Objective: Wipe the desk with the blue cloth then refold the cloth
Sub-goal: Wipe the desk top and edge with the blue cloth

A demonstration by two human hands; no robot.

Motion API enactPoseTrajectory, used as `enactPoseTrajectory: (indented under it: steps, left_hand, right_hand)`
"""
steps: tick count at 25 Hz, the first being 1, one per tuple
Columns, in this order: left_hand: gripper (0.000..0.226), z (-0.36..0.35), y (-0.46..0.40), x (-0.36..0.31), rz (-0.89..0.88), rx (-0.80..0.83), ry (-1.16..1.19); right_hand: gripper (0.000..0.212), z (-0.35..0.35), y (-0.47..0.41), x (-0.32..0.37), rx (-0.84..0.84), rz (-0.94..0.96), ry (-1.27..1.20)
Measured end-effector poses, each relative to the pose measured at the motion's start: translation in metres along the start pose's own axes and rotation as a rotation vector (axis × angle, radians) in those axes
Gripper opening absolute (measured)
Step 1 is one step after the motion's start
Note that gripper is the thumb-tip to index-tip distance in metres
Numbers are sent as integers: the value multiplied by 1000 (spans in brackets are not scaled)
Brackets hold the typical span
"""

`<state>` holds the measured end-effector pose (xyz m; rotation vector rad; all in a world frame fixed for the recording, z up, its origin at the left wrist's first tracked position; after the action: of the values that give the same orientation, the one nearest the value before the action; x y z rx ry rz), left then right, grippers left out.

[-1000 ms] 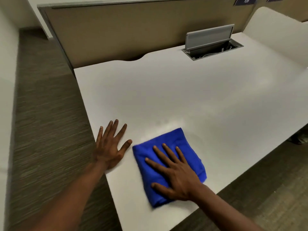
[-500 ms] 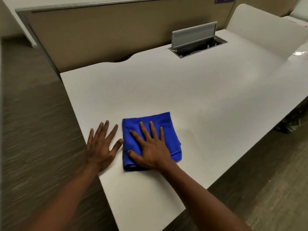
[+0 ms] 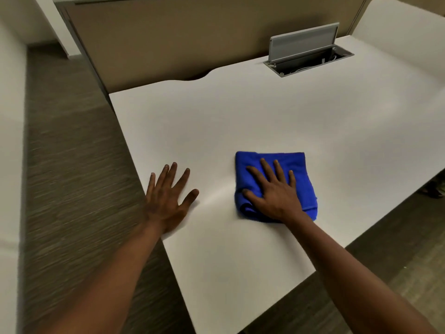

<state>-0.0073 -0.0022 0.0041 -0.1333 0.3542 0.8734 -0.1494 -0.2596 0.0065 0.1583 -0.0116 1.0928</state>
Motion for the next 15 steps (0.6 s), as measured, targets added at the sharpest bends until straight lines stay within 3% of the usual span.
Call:
enactPoseTrajectory:
  steps: [2, 5, 9, 11, 15]
  left_hand:
    - [86, 3, 1, -1, -3, -18, 29]
    - [88, 9, 2, -5, -21, -37, 78]
    - [87, 10, 3, -5, -21, -19, 66]
    - [86, 8, 2, -4, -10, -5, 51]
    - [84, 4, 2, 0, -8, 17, 32]
  right_hand:
    - [75, -2, -15, 41, 32, 44, -22]
    - [76, -13, 17, 106, 49, 334, -18]
    - [68, -26, 84, 84, 38, 615, 0]
    - [70, -19, 74, 41, 17, 536, 43]
    - [72, -2, 17, 16, -8, 92, 47]
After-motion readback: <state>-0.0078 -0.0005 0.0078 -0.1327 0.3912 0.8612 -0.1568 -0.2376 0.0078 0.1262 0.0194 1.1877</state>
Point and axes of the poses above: each hand's wrist, its own y-axis away from the middle knuckle, its own z-axis out of the back of the hand, x = y × z, the point moved 6 cm from there along -y, towards the middle knuckle, and after that the axes turned 5 degrees about y, right-handed, at the moved point
